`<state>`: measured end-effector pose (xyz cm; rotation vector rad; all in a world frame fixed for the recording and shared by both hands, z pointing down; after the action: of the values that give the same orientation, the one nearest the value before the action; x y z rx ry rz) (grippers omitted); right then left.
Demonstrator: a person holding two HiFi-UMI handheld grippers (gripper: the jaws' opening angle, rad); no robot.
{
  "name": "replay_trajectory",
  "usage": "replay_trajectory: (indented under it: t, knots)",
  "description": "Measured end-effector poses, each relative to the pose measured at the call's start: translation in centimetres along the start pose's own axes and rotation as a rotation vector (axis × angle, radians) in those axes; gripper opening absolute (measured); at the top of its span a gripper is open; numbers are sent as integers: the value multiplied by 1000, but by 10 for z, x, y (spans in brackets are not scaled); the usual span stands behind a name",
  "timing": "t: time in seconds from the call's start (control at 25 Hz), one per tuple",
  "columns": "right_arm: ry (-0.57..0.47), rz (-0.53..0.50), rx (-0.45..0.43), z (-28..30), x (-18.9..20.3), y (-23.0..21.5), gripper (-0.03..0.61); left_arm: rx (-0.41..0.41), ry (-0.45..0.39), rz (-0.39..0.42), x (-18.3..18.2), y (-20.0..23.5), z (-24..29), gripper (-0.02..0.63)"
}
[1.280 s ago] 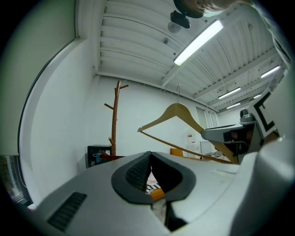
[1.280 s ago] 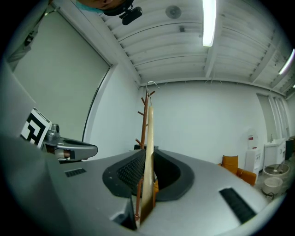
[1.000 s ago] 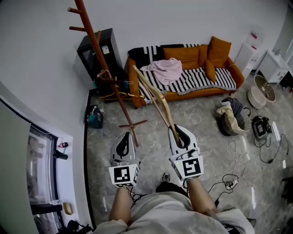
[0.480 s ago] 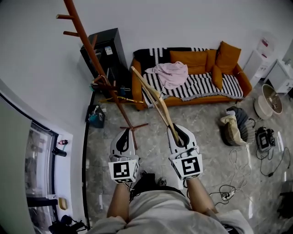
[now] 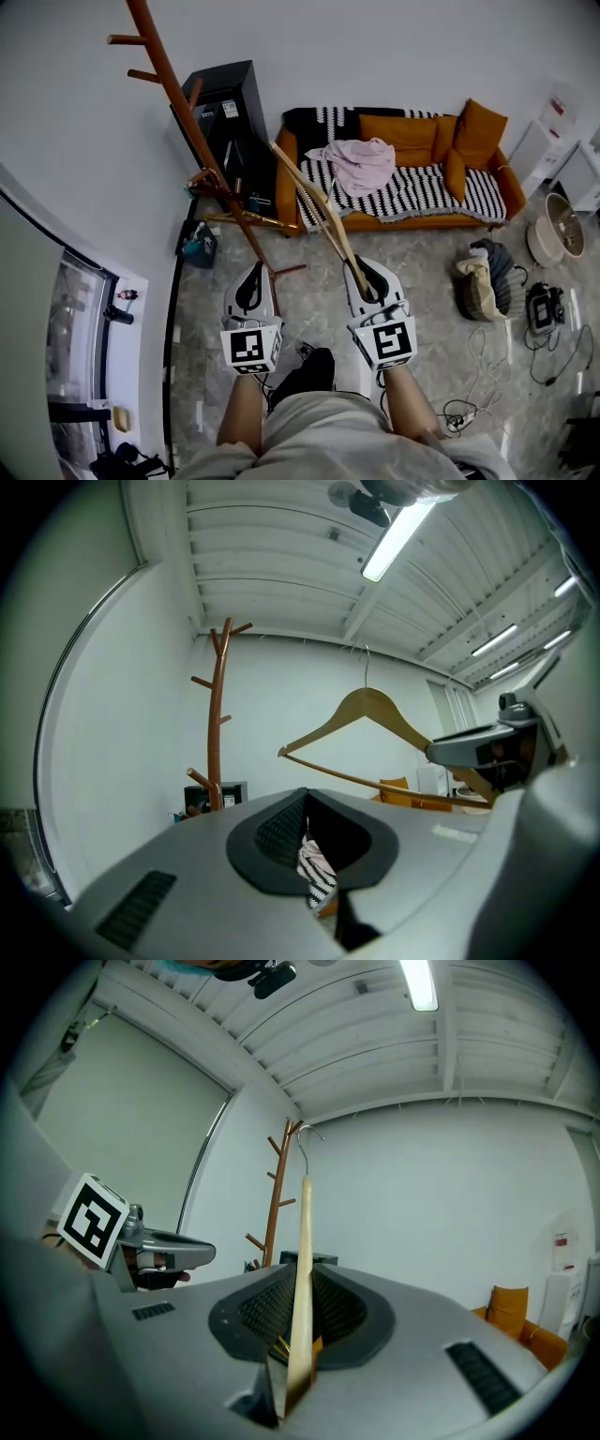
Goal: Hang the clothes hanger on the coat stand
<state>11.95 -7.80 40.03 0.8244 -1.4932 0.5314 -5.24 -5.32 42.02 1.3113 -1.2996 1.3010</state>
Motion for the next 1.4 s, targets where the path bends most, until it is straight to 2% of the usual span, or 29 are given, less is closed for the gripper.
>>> replay_trajectory:
  t: [0.36, 0.68, 1.12, 1.4]
  knots:
    - [20, -22, -90, 90, 2, -27, 48, -106, 8, -22, 9, 50, 65, 9]
    - [40, -87, -143, 172, 5, -31, 48, -183, 2, -45, 11, 99, 101, 9]
    - [19, -89, -242, 235, 3, -37, 48, -288, 4, -26, 10, 117, 120, 9]
    - [1, -89, -379, 277, 8, -43, 48, -416, 17, -23, 13, 120, 131, 9]
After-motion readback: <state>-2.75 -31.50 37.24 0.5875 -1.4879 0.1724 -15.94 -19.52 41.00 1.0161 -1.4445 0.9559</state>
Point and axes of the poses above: the fingertips, and each gripper's own axes: z forward along the fingers, y to its left, x out of its underside, the point moved 2 cm from there along -z, backward along the fingers, and after that the axes turned 3 degrees about -y, right-handed, at the moved point
